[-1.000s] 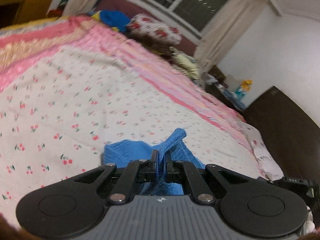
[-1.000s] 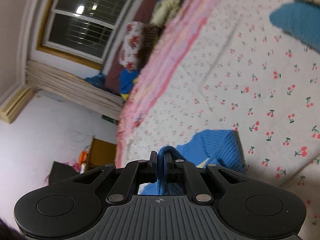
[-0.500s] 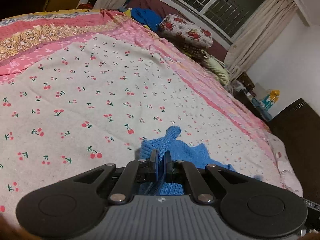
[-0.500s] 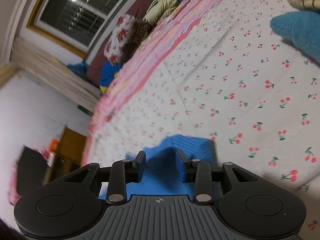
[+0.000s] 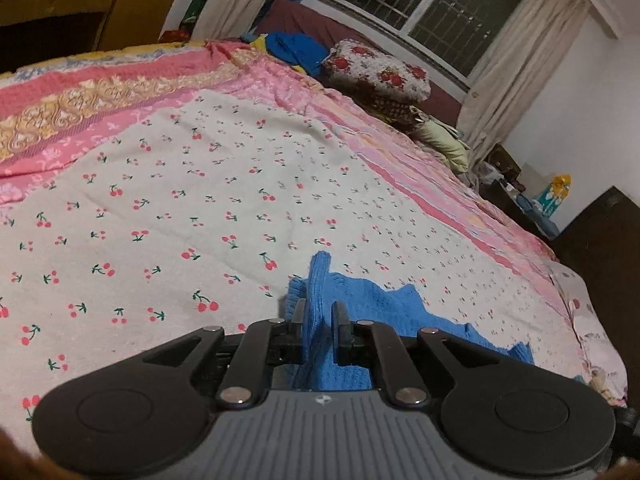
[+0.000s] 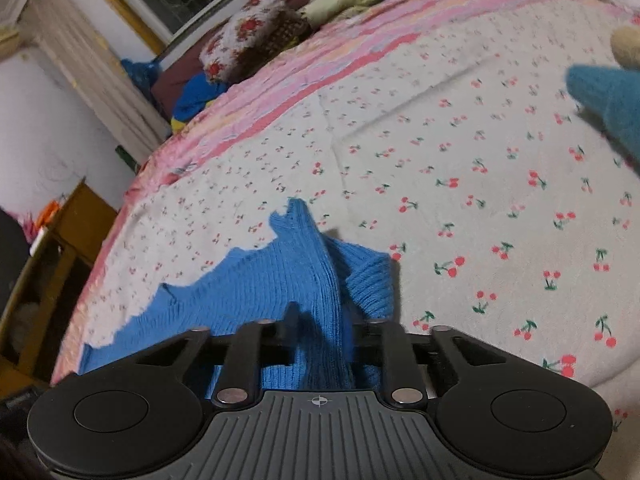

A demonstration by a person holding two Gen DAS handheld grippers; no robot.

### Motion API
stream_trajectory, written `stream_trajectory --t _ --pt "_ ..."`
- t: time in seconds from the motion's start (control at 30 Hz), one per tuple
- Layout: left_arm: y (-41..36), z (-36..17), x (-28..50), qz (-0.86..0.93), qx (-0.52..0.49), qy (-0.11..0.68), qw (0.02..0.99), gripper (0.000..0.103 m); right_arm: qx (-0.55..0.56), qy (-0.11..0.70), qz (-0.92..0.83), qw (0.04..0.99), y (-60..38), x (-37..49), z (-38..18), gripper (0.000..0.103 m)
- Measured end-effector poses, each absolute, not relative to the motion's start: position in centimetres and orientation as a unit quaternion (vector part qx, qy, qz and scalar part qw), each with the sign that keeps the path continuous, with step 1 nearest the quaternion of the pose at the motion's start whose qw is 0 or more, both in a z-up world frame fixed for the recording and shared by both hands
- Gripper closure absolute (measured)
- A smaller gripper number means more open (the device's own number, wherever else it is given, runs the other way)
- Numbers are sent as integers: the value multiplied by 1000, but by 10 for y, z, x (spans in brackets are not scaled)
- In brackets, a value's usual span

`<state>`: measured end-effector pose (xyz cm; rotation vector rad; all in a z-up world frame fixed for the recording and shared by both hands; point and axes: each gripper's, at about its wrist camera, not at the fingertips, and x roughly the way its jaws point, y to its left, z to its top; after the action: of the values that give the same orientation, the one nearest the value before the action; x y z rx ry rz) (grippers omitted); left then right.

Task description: Fold small clothes

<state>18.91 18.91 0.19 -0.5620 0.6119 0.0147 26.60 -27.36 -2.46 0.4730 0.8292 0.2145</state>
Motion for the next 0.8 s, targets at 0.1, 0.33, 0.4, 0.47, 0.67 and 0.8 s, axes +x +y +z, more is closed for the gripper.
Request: stream_trajectory --t 0.1,0.33,0.4,0.47,0.67,0.8 --pt "182 7 183 -4 -262 293 920 84 230 386 108 887 -277 262 -18 97" --pt "166 -8 187 19 -224 331 916 76 254 399 65 879 -296 258 -34 97" --pt "167 -17 188 42 -215 350 911 76 246 400 60 881 -293 257 -37 97" --pt "171 -22 187 43 -233 354 905 75 254 402 60 877 -294 258 -36 96" --pt "170 -9 174 50 -235 328 914 75 236 389 48 889 -296 249 -23 90" --pt "166 -3 162 47 -231 318 918 75 218 362 46 905 -290 234 -6 90"
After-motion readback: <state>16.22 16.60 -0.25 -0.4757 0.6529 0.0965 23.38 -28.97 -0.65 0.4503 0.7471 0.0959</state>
